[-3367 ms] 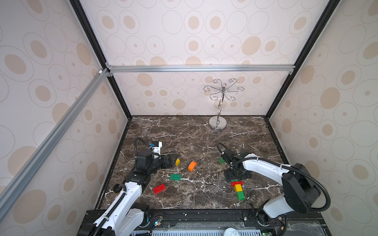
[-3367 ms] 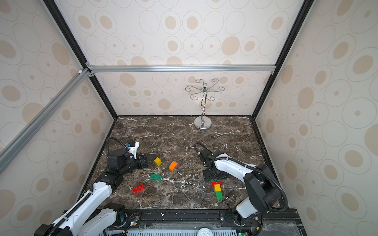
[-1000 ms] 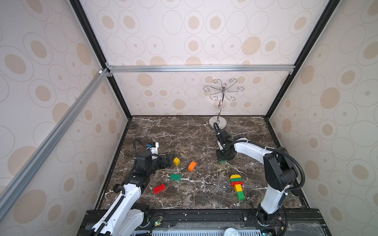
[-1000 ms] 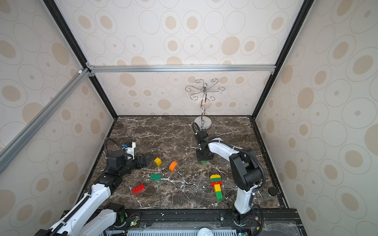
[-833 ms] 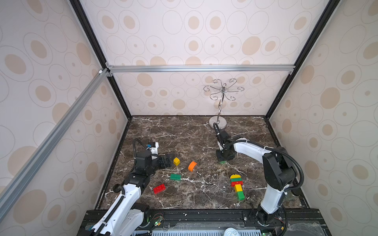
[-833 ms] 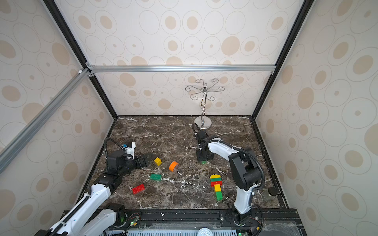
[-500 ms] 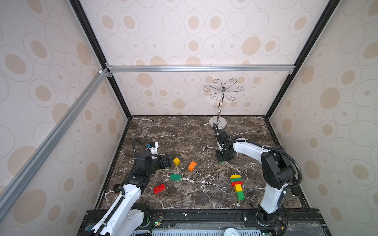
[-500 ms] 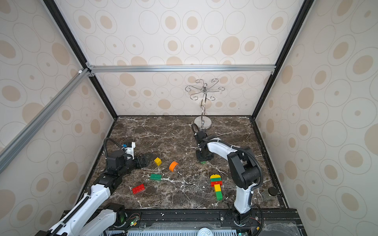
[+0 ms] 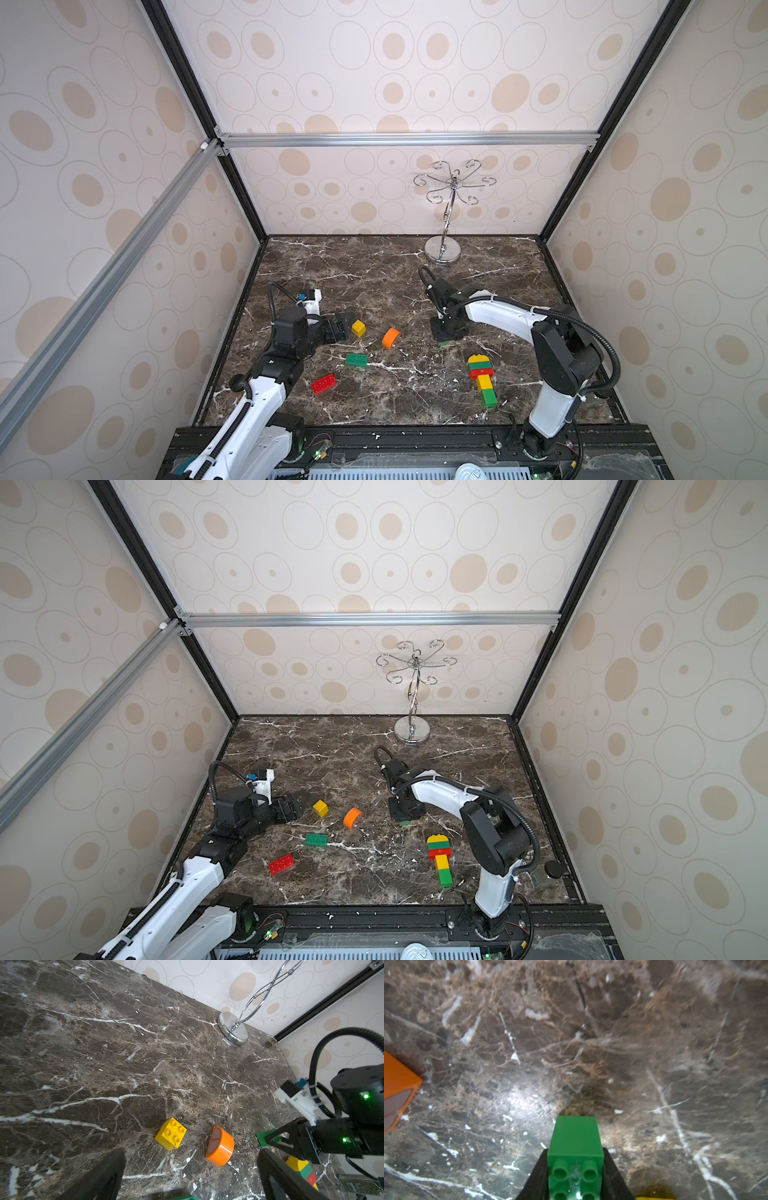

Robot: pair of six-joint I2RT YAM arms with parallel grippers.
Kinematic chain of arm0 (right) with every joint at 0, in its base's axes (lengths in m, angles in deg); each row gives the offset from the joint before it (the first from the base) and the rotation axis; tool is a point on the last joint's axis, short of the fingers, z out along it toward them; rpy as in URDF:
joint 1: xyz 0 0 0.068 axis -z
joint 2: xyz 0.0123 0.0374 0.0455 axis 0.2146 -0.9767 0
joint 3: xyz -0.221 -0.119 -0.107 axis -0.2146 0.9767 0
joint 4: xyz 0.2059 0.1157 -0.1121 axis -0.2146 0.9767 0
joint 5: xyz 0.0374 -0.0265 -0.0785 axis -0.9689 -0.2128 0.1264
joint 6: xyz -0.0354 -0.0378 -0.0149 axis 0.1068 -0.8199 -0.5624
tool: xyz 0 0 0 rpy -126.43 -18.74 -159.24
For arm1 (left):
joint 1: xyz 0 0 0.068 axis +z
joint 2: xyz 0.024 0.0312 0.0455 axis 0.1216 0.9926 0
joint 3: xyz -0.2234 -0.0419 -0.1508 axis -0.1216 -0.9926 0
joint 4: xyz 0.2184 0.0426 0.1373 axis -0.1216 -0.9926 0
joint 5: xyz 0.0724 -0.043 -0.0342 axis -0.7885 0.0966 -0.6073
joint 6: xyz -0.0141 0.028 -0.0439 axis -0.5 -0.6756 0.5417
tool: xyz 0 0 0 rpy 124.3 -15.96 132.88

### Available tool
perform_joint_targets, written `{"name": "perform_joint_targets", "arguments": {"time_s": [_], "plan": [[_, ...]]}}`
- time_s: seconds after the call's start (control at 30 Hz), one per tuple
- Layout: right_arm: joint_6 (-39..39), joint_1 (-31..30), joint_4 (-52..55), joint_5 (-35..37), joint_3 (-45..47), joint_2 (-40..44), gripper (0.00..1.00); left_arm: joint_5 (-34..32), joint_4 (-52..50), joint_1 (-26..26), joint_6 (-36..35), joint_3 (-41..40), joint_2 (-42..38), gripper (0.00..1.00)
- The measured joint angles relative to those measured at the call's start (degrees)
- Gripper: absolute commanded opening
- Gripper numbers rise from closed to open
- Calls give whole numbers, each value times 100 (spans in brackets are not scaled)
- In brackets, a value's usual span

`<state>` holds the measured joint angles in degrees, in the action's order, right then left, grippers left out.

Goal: Assemble an ice cream with lego
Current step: Move the lego brick at the center of the board.

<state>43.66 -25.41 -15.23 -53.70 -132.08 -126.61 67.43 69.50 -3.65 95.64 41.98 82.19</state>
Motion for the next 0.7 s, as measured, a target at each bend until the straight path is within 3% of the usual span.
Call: {"name": "perform_joint_targets", "arguments": {"time_s": [0.3,0.7], "plan": [[1073,-879,-44,127,247,197,7,-7,-2,0,7,-2,-103,100],[1860,-1405,-114,208,221,168,9,-46,-2,0,35,-24,-188,100]]}}
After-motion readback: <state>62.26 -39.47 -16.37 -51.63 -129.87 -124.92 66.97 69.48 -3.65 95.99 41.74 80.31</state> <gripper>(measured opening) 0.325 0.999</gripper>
